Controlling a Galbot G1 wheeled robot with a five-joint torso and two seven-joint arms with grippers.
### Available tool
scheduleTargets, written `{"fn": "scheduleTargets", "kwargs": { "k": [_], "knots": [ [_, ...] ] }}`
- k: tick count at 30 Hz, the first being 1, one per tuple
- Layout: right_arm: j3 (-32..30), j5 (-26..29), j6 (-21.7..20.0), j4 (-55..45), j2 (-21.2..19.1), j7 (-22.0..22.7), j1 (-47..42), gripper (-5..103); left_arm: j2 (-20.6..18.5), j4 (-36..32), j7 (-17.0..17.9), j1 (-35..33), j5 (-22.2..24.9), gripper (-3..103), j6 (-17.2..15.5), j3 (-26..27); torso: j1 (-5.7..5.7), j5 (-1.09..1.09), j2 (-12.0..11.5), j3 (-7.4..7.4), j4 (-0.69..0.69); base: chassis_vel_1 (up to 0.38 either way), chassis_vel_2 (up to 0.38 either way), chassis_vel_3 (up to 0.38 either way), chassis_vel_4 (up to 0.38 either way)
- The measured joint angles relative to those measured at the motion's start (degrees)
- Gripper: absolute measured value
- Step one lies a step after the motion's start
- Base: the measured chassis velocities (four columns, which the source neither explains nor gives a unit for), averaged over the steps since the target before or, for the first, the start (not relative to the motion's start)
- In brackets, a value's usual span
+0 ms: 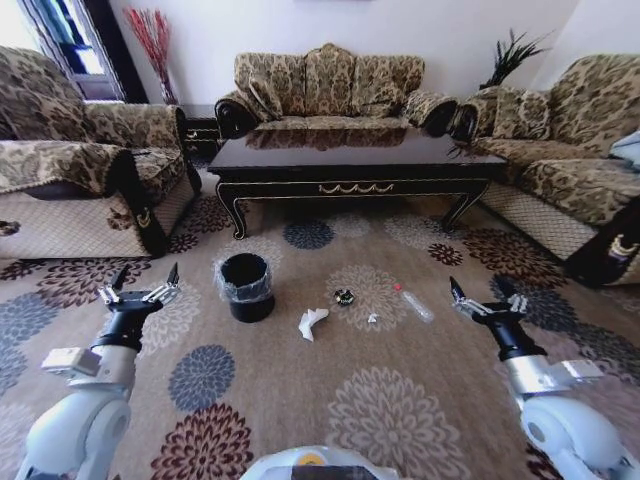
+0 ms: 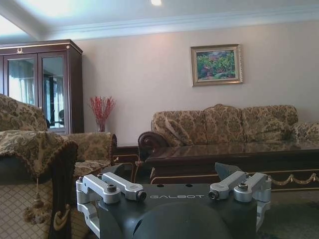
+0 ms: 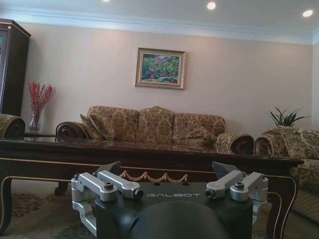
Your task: Move to the front of the table and pick up the trash from the floor, then place it into the trash bin.
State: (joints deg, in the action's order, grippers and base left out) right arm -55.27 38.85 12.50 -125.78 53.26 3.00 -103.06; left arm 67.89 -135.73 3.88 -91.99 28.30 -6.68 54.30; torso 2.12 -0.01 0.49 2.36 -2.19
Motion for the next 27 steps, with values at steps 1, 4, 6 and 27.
{"fn": "scheduleTargets", "kwargs": {
  "k": [1, 4, 6, 27],
  "knots": [
    [0.1, 0.0, 0.0, 0.1, 0.0, 0.0, 0.1, 100, 0.0, 0.1, 0.0, 0.1, 0.0, 100, 0.0, -0.1, 0.00, 0.01, 0.0, 0.00, 0.00, -0.202, 0.203, 0.202, -0.213],
    [0.2, 0.0, 0.0, 0.3, 0.1, 0.0, 0.2, 100, 0.0, 0.2, 0.0, 0.1, 0.0, 100, 0.0, -0.2, 0.00, 0.01, 0.0, 0.00, 0.01, -0.188, 0.224, 0.202, -0.209],
    [0.3, -0.1, 0.0, 0.5, 0.1, 0.0, 0.3, 100, 0.1, 0.4, 0.0, 0.2, -0.1, 100, 0.0, -0.4, 0.00, 0.01, 0.0, 0.00, 0.01, -0.219, 0.202, 0.218, -0.186],
    [0.8, 0.2, 0.7, 1.0, 0.2, 0.0, 0.9, 100, 0.1, 1.5, -0.1, 0.6, -0.5, 100, 0.2, -1.0, 0.01, 0.01, 0.0, 0.02, 0.01, -0.198, 0.184, 0.184, -0.189]
  ]
}}
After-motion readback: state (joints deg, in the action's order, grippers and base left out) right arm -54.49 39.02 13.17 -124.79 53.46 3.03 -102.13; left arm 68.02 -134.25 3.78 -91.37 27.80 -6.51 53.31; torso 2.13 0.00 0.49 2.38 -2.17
